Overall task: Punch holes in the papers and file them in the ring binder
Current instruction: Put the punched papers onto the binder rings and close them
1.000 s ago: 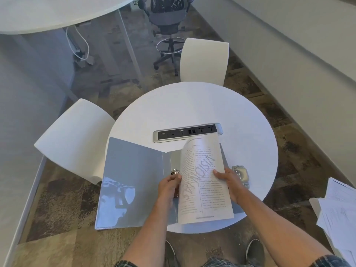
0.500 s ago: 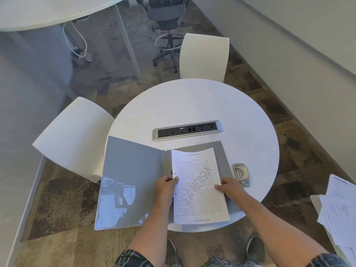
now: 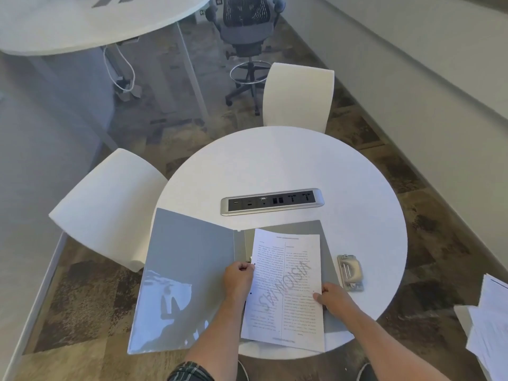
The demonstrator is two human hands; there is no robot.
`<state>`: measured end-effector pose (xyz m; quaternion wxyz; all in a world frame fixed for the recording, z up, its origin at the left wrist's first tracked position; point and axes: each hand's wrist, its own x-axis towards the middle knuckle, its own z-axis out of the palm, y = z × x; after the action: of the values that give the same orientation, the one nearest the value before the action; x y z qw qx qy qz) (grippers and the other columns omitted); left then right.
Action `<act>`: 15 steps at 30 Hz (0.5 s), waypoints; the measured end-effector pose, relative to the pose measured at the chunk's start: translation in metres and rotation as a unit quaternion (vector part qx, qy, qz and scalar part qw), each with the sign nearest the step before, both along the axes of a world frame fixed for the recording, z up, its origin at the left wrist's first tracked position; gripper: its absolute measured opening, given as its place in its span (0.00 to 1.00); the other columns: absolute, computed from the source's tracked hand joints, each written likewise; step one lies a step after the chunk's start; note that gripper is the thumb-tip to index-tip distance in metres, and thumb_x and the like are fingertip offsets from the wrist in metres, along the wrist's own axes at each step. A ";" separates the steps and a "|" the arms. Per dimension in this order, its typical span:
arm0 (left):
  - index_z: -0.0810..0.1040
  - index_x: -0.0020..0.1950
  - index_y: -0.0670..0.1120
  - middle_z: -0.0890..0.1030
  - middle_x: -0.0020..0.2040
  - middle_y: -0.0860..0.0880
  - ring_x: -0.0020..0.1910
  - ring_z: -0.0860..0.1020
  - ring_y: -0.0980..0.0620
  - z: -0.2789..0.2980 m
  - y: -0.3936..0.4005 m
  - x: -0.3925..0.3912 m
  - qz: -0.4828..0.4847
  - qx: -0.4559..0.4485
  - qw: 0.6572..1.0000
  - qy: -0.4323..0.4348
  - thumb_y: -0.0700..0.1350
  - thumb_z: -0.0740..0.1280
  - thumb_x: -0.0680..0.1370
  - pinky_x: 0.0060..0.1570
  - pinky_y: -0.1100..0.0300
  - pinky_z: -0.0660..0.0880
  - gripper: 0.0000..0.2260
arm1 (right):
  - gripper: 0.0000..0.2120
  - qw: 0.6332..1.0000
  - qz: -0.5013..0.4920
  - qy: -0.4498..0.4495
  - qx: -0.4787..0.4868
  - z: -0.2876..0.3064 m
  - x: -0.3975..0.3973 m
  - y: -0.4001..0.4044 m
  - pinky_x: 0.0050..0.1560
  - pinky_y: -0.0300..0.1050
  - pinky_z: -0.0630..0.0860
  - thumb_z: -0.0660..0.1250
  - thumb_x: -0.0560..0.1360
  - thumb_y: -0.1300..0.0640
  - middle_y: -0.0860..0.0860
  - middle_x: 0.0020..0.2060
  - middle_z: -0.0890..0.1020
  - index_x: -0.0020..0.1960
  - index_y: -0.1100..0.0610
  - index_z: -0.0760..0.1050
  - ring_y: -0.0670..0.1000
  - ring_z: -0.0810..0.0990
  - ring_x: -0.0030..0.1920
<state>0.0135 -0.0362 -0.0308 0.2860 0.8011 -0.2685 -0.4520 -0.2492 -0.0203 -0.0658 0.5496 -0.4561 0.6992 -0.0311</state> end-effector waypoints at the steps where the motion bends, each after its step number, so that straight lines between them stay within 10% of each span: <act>1: 0.83 0.46 0.44 0.85 0.45 0.50 0.46 0.83 0.49 -0.001 -0.001 0.001 -0.002 0.004 1.000 -0.009 0.44 0.70 0.79 0.41 0.57 0.80 0.05 | 0.04 1.000 0.005 0.011 -0.003 -0.002 0.002 0.000 0.43 0.42 0.77 0.67 0.81 0.54 0.48 0.46 0.84 0.49 0.54 0.77 0.48 0.83 0.46; 15: 0.77 0.36 0.46 0.82 0.35 0.49 0.33 0.76 0.50 0.004 -0.038 -0.002 0.015 -0.002 0.998 -0.061 0.45 0.72 0.78 0.35 0.59 0.75 0.11 | 0.08 1.000 0.007 0.018 -0.012 0.001 0.006 -0.032 0.57 0.54 0.81 0.68 0.80 0.50 0.49 0.48 0.85 0.51 0.55 0.75 0.51 0.84 0.49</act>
<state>0.0111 -0.0742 -0.0267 0.2777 0.8307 -0.2745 -0.3969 -0.2434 -0.0524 -0.0653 0.5314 -0.4680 0.7056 -0.0279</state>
